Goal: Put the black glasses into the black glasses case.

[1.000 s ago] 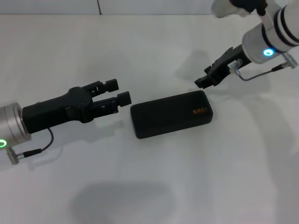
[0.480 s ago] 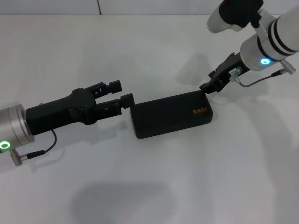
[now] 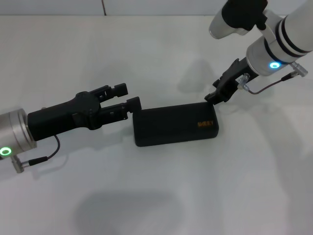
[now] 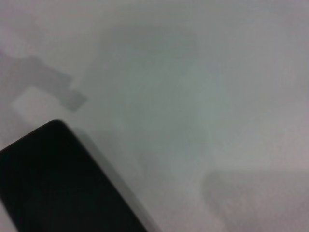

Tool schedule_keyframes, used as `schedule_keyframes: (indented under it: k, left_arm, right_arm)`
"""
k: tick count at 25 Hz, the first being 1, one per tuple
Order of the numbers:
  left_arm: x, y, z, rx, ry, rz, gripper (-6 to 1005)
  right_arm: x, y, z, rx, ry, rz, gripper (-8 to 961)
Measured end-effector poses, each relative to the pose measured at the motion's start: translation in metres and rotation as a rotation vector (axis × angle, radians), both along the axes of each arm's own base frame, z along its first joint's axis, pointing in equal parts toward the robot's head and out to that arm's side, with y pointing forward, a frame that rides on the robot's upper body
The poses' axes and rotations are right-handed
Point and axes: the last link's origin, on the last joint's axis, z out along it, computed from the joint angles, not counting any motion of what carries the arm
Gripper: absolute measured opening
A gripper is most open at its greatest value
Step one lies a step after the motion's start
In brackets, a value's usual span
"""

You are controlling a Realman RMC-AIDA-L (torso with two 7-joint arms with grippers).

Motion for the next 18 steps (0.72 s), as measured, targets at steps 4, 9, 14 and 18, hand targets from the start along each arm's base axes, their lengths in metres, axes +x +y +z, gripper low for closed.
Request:
schedule_keyframes:
  k: [4, 9, 14, 18]
  left_arm:
    - [0.000, 0.000, 0.000, 0.002, 0.001, 0.001, 881]
    - [-0.002, -0.001, 0.001, 0.007, 0.004, 0.000, 881]
    - [0.000, -0.002, 0.007, 0.013, -0.019, -0.014, 882]
    - [0.004, -0.008, 0.023, -0.005, -0.045, -0.084, 882]
  right_arm:
    - [-0.005, -0.006, 0.000, -0.041, -0.007, 0.003, 454]
    - [-0.008, -0.011, 0.005, -0.064, -0.004, 0.006, 454]
    - [-0.001, -0.003, 0.028, 0.019, 0.088, -0.023, 455]
    - [0.012, -0.014, 0.063, 0.039, 0.235, 0.015, 464]
